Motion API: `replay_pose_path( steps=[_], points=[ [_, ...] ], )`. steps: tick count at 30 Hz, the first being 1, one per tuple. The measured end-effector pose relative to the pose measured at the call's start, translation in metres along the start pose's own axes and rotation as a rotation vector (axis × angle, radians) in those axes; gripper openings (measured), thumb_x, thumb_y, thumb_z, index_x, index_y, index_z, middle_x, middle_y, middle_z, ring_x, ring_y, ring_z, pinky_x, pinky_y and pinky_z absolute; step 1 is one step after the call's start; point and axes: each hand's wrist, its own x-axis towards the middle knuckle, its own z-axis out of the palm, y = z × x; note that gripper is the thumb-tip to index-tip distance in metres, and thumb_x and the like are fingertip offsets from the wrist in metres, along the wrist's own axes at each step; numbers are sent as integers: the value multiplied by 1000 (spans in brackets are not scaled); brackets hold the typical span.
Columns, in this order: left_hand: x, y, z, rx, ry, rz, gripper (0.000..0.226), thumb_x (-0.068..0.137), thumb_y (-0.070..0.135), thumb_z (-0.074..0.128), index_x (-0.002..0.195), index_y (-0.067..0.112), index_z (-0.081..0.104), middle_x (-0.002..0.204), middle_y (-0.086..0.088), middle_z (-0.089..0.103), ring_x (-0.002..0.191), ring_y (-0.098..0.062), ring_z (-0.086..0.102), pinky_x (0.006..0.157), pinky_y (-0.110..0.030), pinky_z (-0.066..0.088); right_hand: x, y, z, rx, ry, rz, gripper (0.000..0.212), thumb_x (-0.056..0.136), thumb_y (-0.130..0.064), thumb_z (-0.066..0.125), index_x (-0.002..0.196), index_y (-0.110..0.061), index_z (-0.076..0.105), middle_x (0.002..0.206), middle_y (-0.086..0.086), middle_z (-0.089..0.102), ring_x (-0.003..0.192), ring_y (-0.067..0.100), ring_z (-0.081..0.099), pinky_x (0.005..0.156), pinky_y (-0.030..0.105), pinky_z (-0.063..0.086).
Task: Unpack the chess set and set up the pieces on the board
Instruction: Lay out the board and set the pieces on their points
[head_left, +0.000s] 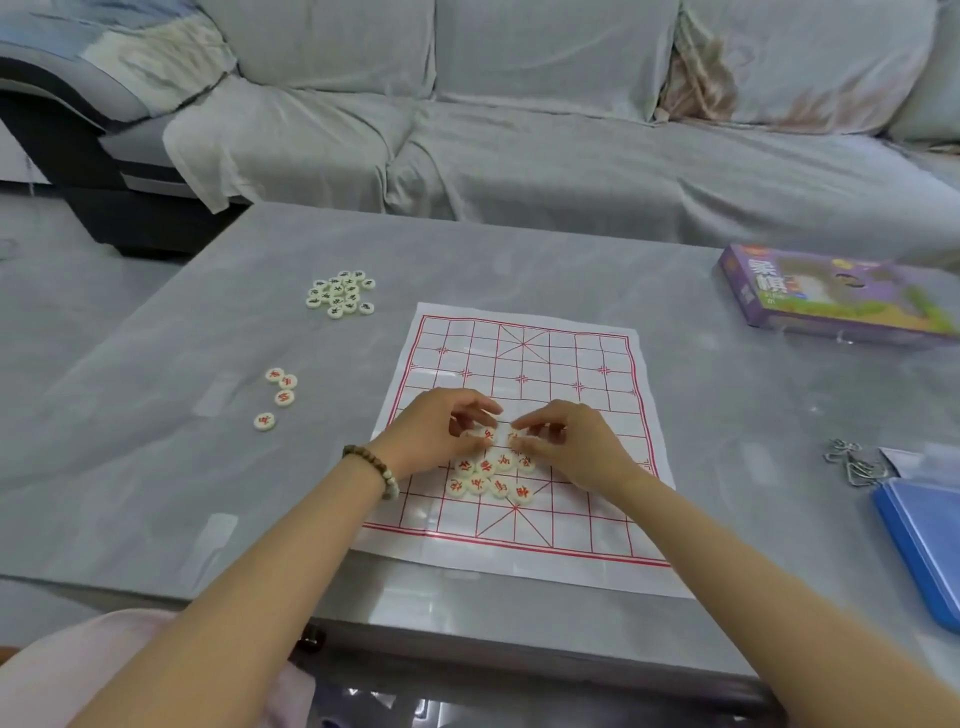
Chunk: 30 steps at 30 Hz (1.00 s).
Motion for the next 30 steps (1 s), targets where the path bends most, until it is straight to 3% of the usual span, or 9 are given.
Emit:
replay_pose_path(
  steps=[4,7,10,13,18,21,24,30],
  points=[
    [-8,-7,-15,28,18,-14,25,85,26,64,110,31,62,101,16,64,95,0,58,83,-16,48,6,-6,-5,48,-106,-20,20,87,-32,62,104,-25,69,93,-15,61,85,6,55,71,13,44],
    [-17,-17,-41,71,155,-46,20,89,33,57,109,34,61,101,19,60,92,2,53,78,-14,42,20,-11,-10,46,-24,-27,20,92,-30,54,106,-23,68,99,-12,64,87,7,55,70,11,40],
    [-36,-42,-76,100,332,-118,26,88,31,60,114,31,59,108,14,56,98,-4,49,87,-22,40,40,-36,3,61,-10,-95,18,92,-27,54,105,-23,67,103,-10,65,84,1,54,69,9,38],
    [-59,-81,-107,207,439,-160,48,77,32,72,121,27,55,121,4,54,112,-15,47,96,-26,37,62,-76,40,98,-102,-196,19,90,-29,59,108,-27,64,115,-10,61,93,1,54,78,13,40],
    [-86,-128,-124,236,434,-245,89,62,48,80,136,21,39,137,3,43,127,-19,34,104,-26,27,97,-132,101,66,-250,-294,43,87,-29,63,129,-26,51,135,-5,48,122,9,45,99,19,32],
    [-85,-143,-127,286,404,-186,101,58,71,64,139,17,37,141,0,41,129,-18,35,106,-23,24,112,-148,121,29,-288,-357,52,85,-25,66,133,-22,47,140,-2,46,127,13,43,103,20,29],
    [-78,-151,-136,300,395,-149,102,57,77,45,139,16,37,138,-1,44,129,-17,35,107,-25,26,121,-151,130,-36,-273,-427,52,83,-24,67,132,-21,50,136,-1,50,124,15,47,105,24,33],
    [-70,-165,-148,232,376,-81,83,66,69,48,137,27,41,133,5,47,125,-9,36,107,-23,29,127,-151,137,-56,-171,-487,38,84,-27,67,121,-21,59,121,-3,61,110,13,54,96,24,38]
  ],
)
